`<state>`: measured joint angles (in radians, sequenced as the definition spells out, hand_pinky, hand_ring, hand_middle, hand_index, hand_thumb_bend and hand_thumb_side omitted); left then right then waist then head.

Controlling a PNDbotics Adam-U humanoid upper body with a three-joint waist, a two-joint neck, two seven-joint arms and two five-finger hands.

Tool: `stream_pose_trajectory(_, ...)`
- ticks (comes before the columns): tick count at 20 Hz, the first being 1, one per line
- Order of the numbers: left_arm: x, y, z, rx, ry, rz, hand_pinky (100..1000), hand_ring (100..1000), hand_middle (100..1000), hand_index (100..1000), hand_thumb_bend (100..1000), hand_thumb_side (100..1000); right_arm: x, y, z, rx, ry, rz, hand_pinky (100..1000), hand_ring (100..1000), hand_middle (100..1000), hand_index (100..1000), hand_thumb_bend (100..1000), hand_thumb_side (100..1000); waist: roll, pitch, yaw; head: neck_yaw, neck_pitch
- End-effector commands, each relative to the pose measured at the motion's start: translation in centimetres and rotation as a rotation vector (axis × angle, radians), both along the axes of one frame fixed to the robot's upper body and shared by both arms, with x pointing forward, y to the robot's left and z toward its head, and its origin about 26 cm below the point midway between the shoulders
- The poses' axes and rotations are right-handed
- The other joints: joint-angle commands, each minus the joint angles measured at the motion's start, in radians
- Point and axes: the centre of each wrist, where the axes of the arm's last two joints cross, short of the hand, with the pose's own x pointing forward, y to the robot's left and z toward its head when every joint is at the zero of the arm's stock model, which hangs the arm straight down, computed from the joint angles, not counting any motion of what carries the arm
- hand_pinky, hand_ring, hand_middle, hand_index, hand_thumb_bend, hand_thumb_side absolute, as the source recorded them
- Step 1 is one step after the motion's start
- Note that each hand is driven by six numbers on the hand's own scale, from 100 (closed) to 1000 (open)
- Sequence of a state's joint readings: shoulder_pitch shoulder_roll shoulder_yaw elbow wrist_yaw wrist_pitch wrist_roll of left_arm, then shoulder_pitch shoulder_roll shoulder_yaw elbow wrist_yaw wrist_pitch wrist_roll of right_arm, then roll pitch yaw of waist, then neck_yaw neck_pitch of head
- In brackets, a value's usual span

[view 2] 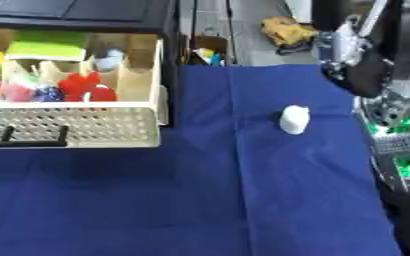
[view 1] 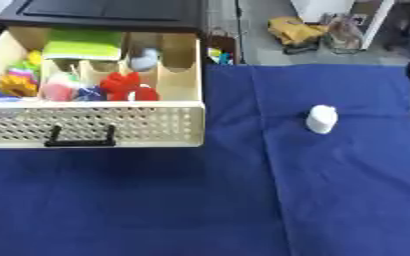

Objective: Pick up objects from table and place into drawer.

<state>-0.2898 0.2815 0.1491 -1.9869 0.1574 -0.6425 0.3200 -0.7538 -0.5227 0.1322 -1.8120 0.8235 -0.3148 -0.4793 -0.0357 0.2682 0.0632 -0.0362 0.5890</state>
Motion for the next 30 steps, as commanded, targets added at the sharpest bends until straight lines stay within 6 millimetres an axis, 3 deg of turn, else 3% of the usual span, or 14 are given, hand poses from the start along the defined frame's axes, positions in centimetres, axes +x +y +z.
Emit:
stream_pose_trajectory(1,-0.2,0.1,0.6,0.030,-0.016,-0.004,460,647,675,807,591,1000,1.0,-1.1,1.1,-0.127,0.021,-0.141,720,749,687,850,404,965,0.004,-0.023,0.005,-0.010,0.006)
stream_pose_trajectory(7,-0.2,-0.2,0.5,0.033,-0.011,-0.024,458,647,675,808,591,1000,3.3,-2.8,1.6,-0.288,0.147,-0.350,753,773,711,877,445,922,0.004,-0.027,0.023,-0.036,0.005)
stream_pose_trajectory(14,-0.2,-0.3,0.4,0.039,-0.005,-0.032,456,647,676,808,592,1000,6.1,-3.8,0.4,-0.396,0.322,-0.478,796,809,722,911,515,826,0.005,-0.028,0.027,-0.046,0.000)
stream_pose_trajectory(30,-0.2,-0.2,0.4,0.045,-0.004,-0.034,457,647,675,808,586,1000,10.5,-11.1,-2.2,-0.569,0.701,-0.698,792,836,689,968,723,595,0.005,-0.034,0.021,-0.042,-0.012)
